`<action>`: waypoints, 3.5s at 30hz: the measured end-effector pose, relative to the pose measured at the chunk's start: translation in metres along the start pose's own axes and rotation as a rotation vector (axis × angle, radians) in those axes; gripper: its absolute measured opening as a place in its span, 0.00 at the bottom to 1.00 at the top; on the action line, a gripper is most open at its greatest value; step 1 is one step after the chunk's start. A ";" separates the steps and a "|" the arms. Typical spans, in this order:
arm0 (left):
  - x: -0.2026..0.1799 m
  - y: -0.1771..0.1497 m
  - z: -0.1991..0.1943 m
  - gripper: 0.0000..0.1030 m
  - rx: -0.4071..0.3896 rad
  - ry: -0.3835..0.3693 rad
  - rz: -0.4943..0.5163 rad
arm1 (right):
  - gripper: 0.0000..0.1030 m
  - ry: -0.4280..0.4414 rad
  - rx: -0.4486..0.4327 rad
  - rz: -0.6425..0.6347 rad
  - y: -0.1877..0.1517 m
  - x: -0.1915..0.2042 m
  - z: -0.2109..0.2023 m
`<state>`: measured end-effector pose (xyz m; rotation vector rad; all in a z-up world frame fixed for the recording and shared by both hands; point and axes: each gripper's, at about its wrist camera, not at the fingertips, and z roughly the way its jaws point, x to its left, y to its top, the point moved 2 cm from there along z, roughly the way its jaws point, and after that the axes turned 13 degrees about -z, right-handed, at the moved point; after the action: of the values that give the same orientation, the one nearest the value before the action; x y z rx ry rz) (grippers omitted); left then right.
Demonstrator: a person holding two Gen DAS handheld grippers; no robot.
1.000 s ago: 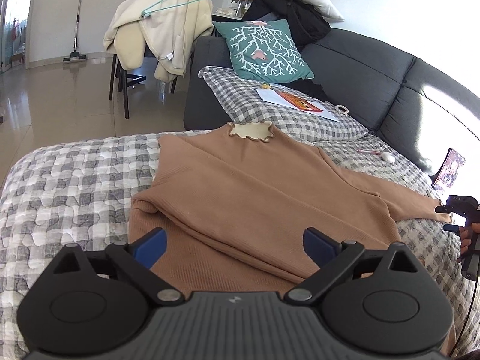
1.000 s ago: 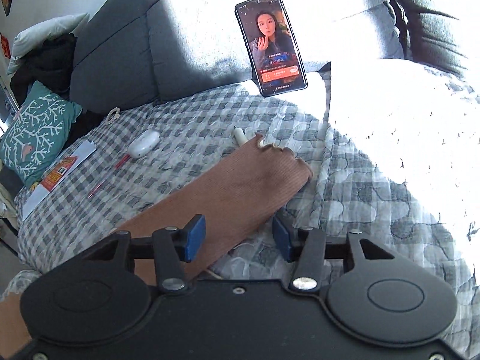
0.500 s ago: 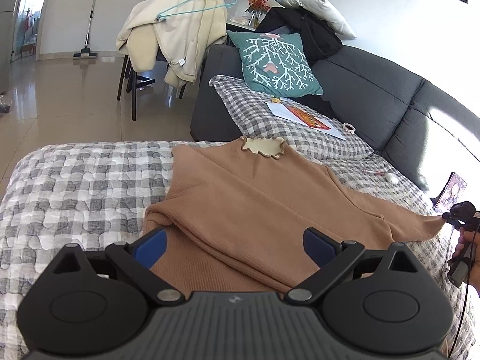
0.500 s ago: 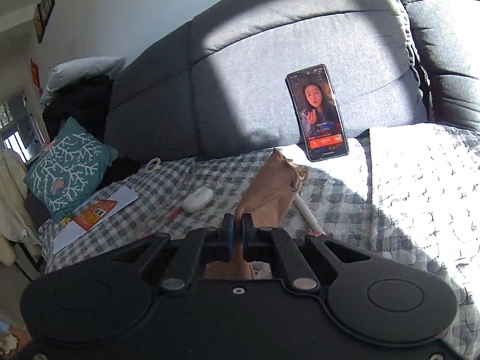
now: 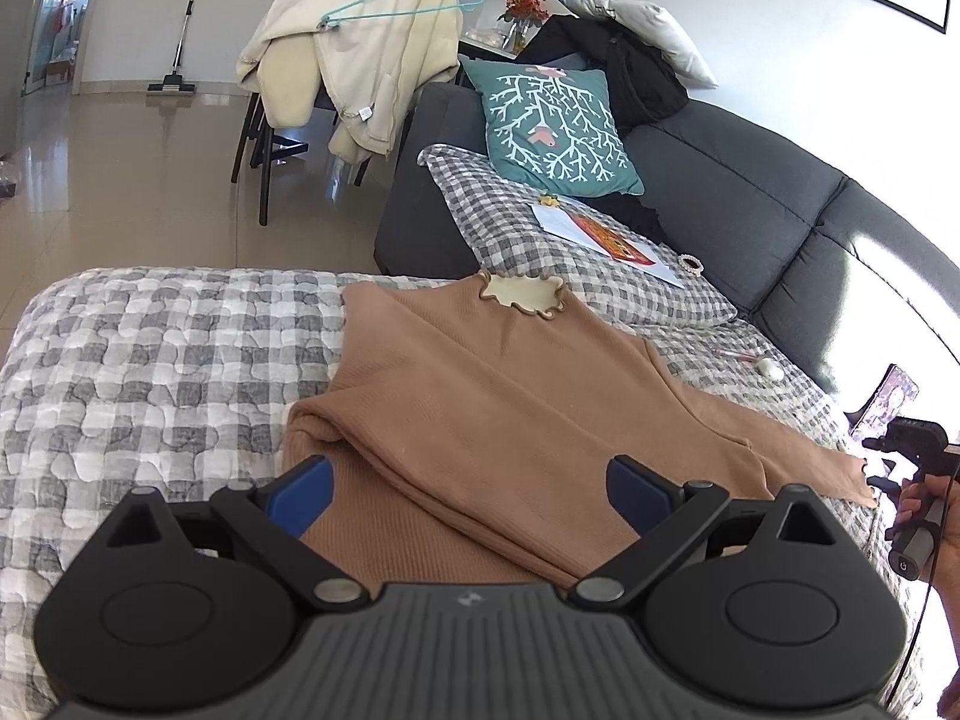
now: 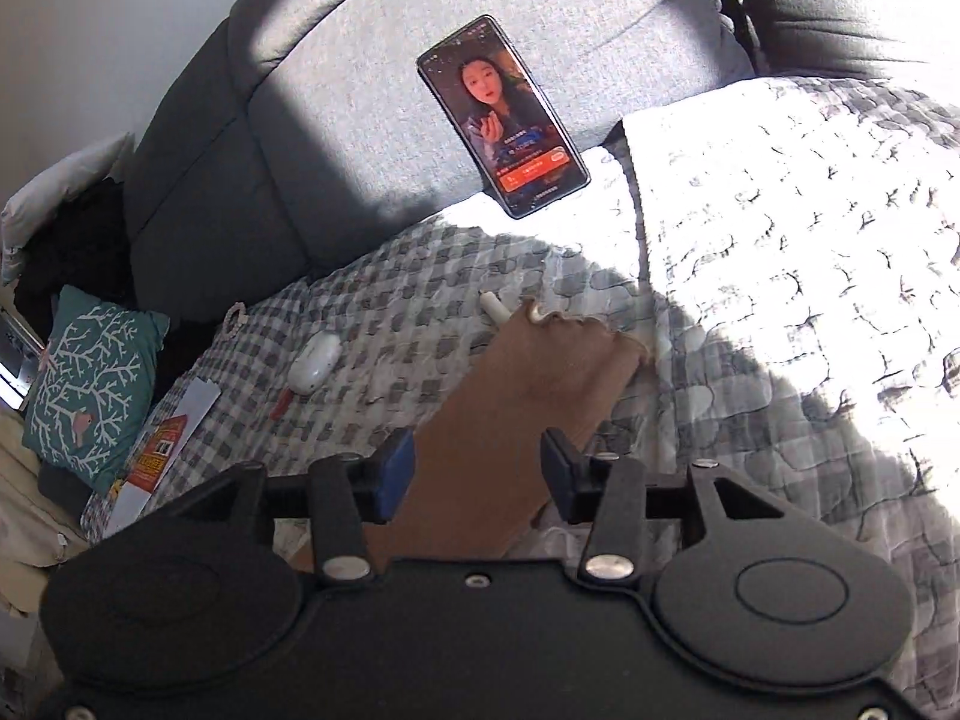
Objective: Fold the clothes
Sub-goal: 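Grasp the other sleeve cuff with the right gripper, then lift the cuff with the right gripper while the left gripper grasps it, then carry the sleeve across the sweater body with the left gripper and release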
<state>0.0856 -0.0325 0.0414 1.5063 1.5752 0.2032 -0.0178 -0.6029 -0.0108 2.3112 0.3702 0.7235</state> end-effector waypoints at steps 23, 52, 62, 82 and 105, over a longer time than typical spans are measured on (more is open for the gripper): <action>-0.004 0.005 0.006 0.95 0.007 -0.064 0.001 | 0.06 0.334 -0.265 -0.396 -0.019 0.126 -0.077; 0.047 0.027 0.016 0.93 0.183 -0.392 -0.458 | 0.06 1.000 -0.130 -1.398 -0.258 0.237 -0.226; 0.047 0.015 0.031 0.26 0.269 -0.326 -0.439 | 0.08 1.042 -0.141 -1.608 -0.292 0.209 -0.236; 0.005 0.054 -0.063 0.10 -0.142 -0.395 -0.246 | 0.39 0.520 -0.143 -1.529 -0.212 0.178 -0.130; 0.055 -0.014 -0.040 0.10 0.130 -0.128 -0.349 | 0.23 0.497 -0.148 -1.481 -0.177 0.171 -0.077</action>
<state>0.0579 0.0292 0.0282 1.2855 1.7419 -0.1935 0.0632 -0.3577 -0.0155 1.1075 1.8521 0.4411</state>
